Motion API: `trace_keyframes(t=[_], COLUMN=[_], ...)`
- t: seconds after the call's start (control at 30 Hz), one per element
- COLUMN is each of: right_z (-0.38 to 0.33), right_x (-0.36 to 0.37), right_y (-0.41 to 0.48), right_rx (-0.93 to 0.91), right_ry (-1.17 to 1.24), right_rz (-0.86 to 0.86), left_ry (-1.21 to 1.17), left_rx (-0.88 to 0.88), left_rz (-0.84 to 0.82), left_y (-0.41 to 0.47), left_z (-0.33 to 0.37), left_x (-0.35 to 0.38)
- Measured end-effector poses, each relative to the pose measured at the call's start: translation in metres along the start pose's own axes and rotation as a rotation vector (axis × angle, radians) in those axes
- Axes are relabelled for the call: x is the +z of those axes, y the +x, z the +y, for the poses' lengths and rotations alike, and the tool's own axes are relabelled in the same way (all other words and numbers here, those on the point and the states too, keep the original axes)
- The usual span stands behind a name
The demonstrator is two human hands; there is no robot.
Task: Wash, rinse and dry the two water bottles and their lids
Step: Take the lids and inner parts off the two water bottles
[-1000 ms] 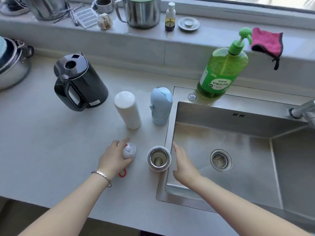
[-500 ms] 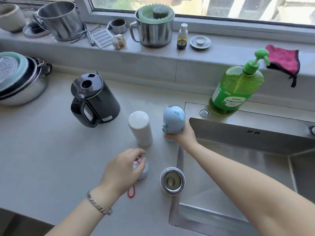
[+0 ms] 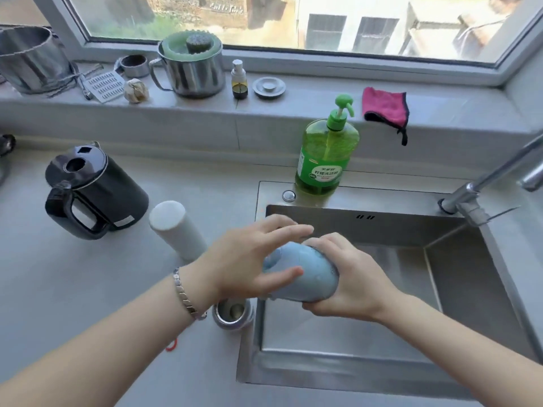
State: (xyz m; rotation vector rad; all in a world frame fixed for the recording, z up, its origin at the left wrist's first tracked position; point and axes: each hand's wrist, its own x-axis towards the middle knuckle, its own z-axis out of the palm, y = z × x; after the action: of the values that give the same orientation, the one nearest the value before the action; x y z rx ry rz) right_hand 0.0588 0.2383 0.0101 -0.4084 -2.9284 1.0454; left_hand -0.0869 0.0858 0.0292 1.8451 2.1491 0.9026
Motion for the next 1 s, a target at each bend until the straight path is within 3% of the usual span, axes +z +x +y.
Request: trace_keyframes(t=[0.07, 0.13, 0.27, 0.43, 0.5, 0.57, 0.63, 0.7, 0.73, 0.77, 0.87, 0.9, 0.93, 1.0], right_z=[0.009, 0.019, 0.034, 0.051, 0.059, 0.068, 0.079, 0.089, 0.090, 0.090, 0.089, 0.091, 0.093, 0.096], right_x=[-0.012, -0.019, -0.017, -0.014, -0.010, -0.008, -0.008, -0.015, -0.023, -0.031, -0.046, -0.048, -0.048, -0.047], right_y=[-0.024, -0.044, -0.076, -0.109, -0.116, -0.119, -0.118, -0.117, -0.118, -0.119, -0.123, -0.123, -0.122, -0.121], right_rx=[0.079, 0.151, 0.185, 0.219, 0.242, 0.189, 0.097, 0.041, 0.055, 0.082, 0.138, 0.142, 0.121, 0.097], right_ry=[0.062, 0.147, 0.162, 0.157, 0.110, 0.001, -0.153, -0.220, -0.179, -0.110, 0.126, 0.157, 0.147, 0.100], right_rz=[0.021, 0.040, 0.085, 0.188, 0.253, 0.380, 0.486, 0.499, 0.455, 0.392, 0.192, 0.138, 0.112, 0.105], left_ry=[-0.025, -0.071, -0.138, -0.105, -0.081, -0.061, -0.203, -0.393, -0.442, -0.396, 0.040, 0.108, 0.071, -0.108], left_rx=[0.174, 0.222, 0.189, 0.092, -0.114, -0.542, -0.999, -1.121, -1.041, -0.850, 0.020, 0.159, 0.156, -0.091], left_rz=[0.059, 0.135, 0.261, 0.244, 0.222, 0.132, -0.108, -0.274, -0.301, -0.326, -0.254, -0.211, -0.200, -0.184], left_y=[0.005, 0.011, 0.023, 0.035, 0.042, 0.057, 0.070, 0.072, 0.067, 0.057, 0.043, 0.040, 0.040, 0.041], left_z=[0.009, 0.019, 0.053, 0.093, 0.113, 0.133, 0.137, 0.133, 0.134, 0.133, 0.127, 0.119, 0.112, 0.116], left_x=[0.020, 0.039, 0.072, 0.093, 0.099, 0.101, 0.096, 0.088, 0.084, 0.081, 0.076, 0.080, 0.083, 0.083])
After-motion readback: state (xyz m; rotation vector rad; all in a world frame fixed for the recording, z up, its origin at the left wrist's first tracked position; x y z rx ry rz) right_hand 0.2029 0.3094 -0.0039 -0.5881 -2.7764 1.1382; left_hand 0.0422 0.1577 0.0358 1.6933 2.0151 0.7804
